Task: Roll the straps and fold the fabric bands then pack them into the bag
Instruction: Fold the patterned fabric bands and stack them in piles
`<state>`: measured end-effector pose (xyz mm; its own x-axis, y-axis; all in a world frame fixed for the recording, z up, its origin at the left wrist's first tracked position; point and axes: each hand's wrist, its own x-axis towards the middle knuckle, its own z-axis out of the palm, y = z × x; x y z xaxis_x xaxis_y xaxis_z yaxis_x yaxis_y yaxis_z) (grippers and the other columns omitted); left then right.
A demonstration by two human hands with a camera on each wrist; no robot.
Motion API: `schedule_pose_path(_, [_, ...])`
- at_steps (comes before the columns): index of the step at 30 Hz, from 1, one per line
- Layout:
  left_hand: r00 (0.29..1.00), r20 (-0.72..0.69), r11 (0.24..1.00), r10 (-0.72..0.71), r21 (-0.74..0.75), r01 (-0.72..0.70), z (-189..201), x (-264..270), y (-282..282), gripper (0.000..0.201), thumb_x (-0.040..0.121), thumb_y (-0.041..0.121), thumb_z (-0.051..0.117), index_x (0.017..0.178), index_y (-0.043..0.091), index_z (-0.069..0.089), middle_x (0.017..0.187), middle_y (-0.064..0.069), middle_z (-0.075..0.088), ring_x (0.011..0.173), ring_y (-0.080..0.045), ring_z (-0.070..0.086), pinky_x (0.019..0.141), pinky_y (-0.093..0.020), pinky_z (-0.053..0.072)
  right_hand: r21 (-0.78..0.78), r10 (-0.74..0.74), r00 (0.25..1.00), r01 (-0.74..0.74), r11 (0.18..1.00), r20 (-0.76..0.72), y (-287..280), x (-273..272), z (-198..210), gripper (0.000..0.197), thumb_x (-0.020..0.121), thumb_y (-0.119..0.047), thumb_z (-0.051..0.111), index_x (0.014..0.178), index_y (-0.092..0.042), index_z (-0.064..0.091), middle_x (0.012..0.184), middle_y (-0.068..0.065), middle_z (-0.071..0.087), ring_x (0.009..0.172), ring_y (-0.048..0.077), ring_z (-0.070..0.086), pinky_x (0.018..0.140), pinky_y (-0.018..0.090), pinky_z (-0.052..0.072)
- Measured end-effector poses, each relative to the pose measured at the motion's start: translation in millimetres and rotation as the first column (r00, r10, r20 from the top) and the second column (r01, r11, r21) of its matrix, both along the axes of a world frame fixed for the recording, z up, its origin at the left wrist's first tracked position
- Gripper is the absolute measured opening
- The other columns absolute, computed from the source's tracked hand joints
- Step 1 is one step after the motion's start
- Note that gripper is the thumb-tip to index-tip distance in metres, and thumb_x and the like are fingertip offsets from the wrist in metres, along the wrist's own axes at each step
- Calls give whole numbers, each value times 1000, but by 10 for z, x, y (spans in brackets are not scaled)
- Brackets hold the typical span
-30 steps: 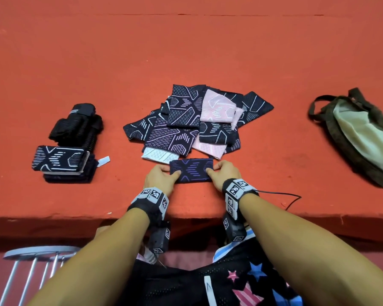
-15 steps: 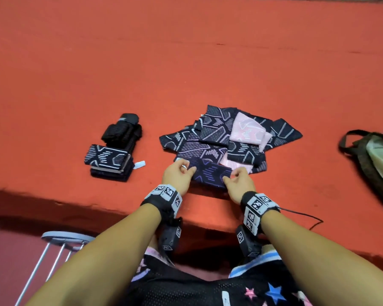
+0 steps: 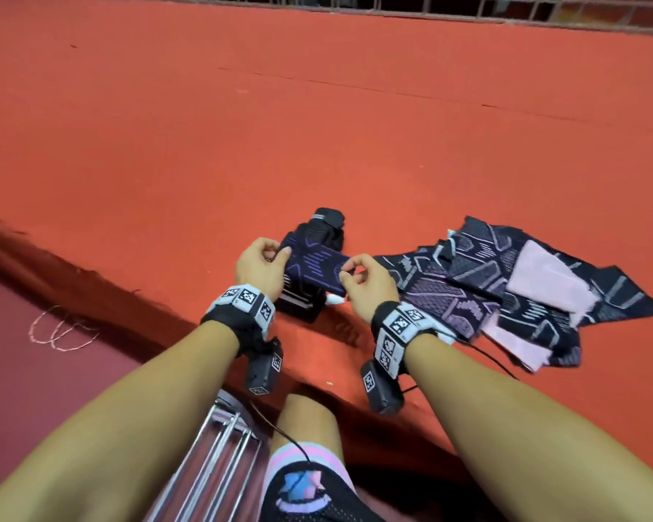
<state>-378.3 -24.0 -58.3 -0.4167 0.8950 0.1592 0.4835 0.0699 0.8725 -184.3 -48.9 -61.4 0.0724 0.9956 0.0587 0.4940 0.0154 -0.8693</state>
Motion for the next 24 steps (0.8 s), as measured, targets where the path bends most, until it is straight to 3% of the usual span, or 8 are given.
schedule_pose_path(2, [1000, -1, 999, 30, -22, -30, -49, -218, 116, 10, 89, 27, 72, 89, 20, 65, 79, 6, 61, 75, -17, 58, 71, -26, 42, -13, 13, 1000, -13, 1000, 11, 134, -197, -35, 12, 88, -29, 65, 81, -31, 56, 62, -7, 57, 57, 8, 59, 63, 28, 48])
schedule_pose_path(6, [995, -10, 992, 97, -76, -98, -226, -439, 292, 10, 91, 30, 68, 90, 20, 66, 83, 5, 64, 78, -20, 62, 71, -29, 47, -19, 37, 998, -36, 999, 56, 332, -446, -117, 10, 90, -31, 65, 84, -30, 56, 64, -9, 58, 64, 6, 58, 58, 24, 41])
schedule_pose_path(8, [993, -19, 985, 119, -121, -120, -330, -477, 347, 10, 91, 32, 67, 90, 22, 65, 84, 5, 64, 80, -20, 62, 69, -29, 46, -37, 57, 994, -54, 998, 92, 383, -513, -192, 10, 92, -31, 64, 86, -29, 57, 63, -9, 57, 63, 6, 56, 57, 27, 40])
schedule_pose_path(12, [994, -37, 981, 105, -158, -109, -572, -457, 439, 13, 90, 32, 69, 87, 23, 61, 76, 9, 56, 74, -16, 55, 61, -27, 34, -102, 44, 990, -31, 994, 135, 429, -566, -439, 12, 92, -31, 64, 86, -27, 54, 57, -8, 54, 66, 16, 57, 62, 31, 45])
schedule_pose_path(14, [993, -19, 977, 120, -173, -121, -707, -433, 474, 15, 90, 33, 70, 87, 21, 62, 74, 10, 55, 72, -15, 54, 63, -26, 35, -122, 33, 992, -18, 992, 123, 439, -573, -565, 15, 91, -32, 65, 85, -29, 51, 54, -9, 52, 64, 16, 56, 65, 33, 47])
schedule_pose_path(19, [985, 80, 974, 156, -180, -140, -890, -400, 514, 20, 88, 36, 73, 85, 18, 64, 69, 7, 58, 61, -15, 54, 56, -28, 41, -122, 14, 999, -9, 993, 36, 437, -564, -738, 16, 88, -31, 67, 84, -26, 53, 48, -10, 45, 48, 9, 44, 55, 31, 39])
schedule_pose_path(24, [986, 27, 973, 167, -164, -161, -856, -357, 460, 19, 89, 36, 70, 90, 18, 62, 74, 7, 58, 64, -16, 54, 57, -29, 37, -139, 14, 999, -7, 990, 44, 440, -586, -728, 17, 87, -35, 66, 81, -30, 50, 51, -9, 46, 50, 13, 45, 55, 35, 42])
